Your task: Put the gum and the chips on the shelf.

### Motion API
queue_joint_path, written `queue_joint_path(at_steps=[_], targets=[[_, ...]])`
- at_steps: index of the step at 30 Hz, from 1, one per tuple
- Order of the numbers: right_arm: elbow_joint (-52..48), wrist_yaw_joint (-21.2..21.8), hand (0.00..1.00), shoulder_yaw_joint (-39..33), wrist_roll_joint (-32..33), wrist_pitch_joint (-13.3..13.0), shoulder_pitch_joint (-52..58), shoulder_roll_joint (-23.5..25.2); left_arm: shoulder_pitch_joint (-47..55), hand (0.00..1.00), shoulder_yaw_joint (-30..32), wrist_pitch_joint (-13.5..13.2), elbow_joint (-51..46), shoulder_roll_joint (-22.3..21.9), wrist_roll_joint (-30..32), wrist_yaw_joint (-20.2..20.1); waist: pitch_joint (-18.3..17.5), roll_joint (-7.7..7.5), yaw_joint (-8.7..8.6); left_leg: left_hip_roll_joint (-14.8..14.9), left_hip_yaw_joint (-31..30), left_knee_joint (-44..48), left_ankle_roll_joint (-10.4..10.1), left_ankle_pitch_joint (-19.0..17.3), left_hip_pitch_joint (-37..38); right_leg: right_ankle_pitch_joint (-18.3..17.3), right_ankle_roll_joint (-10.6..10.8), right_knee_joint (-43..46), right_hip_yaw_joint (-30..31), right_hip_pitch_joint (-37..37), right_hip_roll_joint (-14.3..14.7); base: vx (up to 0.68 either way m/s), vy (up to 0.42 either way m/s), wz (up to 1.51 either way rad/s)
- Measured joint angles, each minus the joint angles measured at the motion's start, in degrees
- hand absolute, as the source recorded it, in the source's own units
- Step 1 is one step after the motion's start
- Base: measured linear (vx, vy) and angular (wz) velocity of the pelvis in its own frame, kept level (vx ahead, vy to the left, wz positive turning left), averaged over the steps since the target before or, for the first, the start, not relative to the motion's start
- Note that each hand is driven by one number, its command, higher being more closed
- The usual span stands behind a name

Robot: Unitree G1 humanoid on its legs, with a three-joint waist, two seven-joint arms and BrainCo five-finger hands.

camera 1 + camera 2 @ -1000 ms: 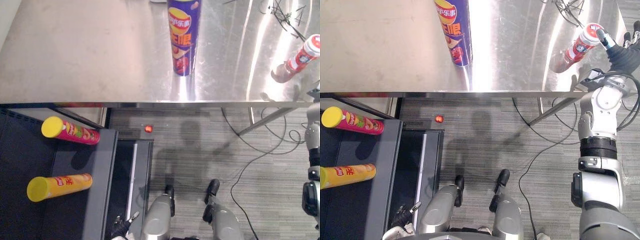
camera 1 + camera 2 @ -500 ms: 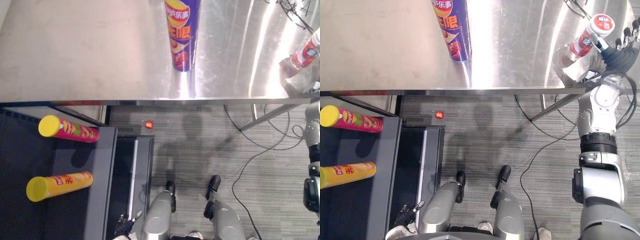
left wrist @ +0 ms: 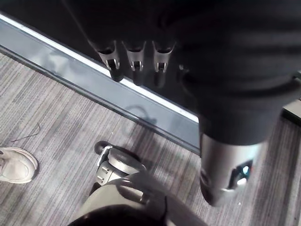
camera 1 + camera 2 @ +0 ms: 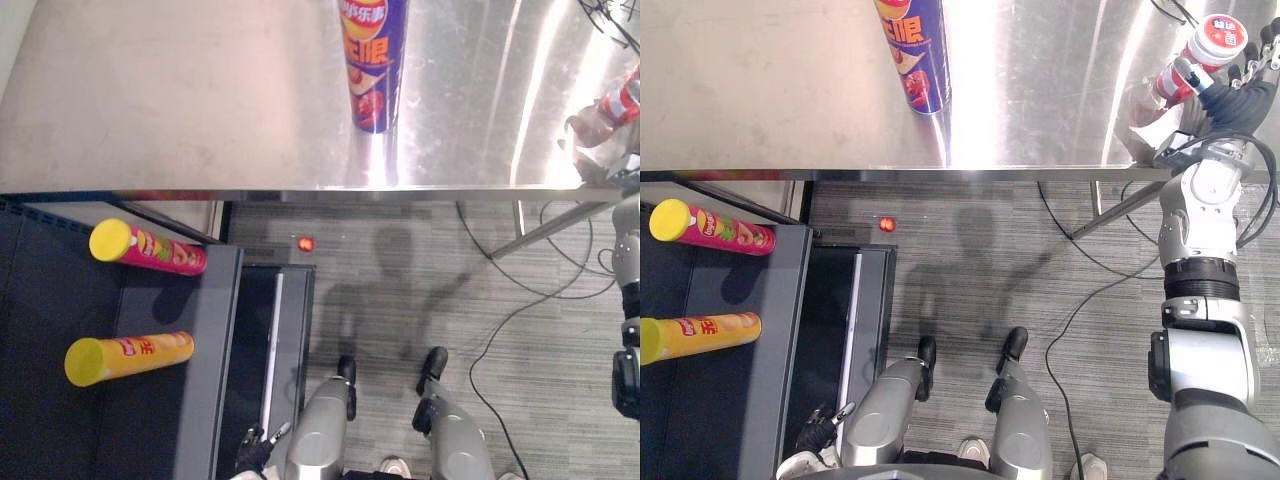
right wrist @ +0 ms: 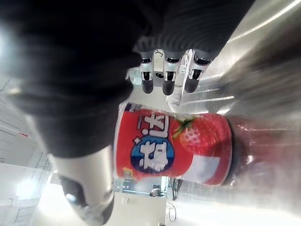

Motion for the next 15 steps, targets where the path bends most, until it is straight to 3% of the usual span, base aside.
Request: queue_joint_path(at_steps=[1, 15], targets=[[0.05, 0.16, 1.00, 0.55, -0.02, 0.00, -0.32, 0.00, 0.00, 0.00, 0.00, 0.00, -0.03, 0.00, 0.00, -0.22, 0.00, 0.00, 0.06, -0.03, -0.02, 0.04, 0.02, 0.02, -0.08, 0.00, 0.00, 0.16, -0.01, -0.11, -0.05, -0.03, 0.021, 0.01], [1.44, 2.43, 1.00, 3.87, -1.80, 0.40, -2.84, -0.04, -0.02, 0.00, -0.53, -0.05, -0.12, 0.12, -0.36, -1.40, 0.10, 0.28, 0.95, -0.48, -0.70, -0.08, -0.16, 0.98, -1.15, 0.00, -0.01, 0.63, -0.50, -1.04, -0.30, -0.01, 0.008, 0.02]])
